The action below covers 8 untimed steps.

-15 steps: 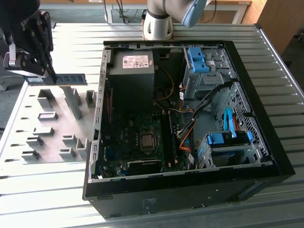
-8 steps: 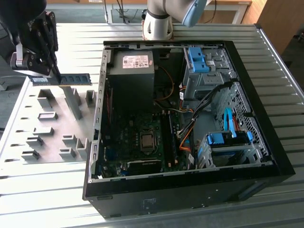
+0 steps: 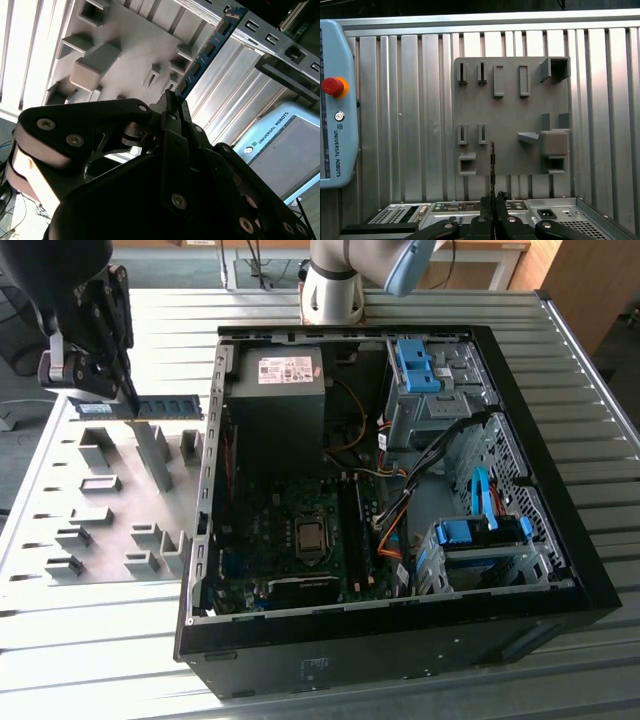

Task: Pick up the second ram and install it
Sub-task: 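Pick up the second ram and move it above second insertion slot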

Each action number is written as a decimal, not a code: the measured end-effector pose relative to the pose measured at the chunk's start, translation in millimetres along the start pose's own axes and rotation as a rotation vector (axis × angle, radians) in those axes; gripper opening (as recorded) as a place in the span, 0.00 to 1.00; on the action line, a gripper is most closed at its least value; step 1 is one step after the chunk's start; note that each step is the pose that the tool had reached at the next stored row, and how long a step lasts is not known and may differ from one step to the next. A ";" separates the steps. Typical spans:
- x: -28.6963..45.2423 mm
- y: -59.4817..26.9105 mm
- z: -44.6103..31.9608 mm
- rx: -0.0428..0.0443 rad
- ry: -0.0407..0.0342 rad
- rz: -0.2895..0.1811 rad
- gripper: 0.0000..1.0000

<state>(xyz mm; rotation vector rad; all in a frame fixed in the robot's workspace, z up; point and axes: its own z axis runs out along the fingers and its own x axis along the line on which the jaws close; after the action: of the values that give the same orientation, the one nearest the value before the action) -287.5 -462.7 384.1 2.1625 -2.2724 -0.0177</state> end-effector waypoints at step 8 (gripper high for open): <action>-0.4 -7.4 0.4 0.0000 0.0001 0.000 0.14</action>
<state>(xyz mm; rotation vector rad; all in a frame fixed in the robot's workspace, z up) -280.1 -462.6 383.6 2.1624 -2.2723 -0.0176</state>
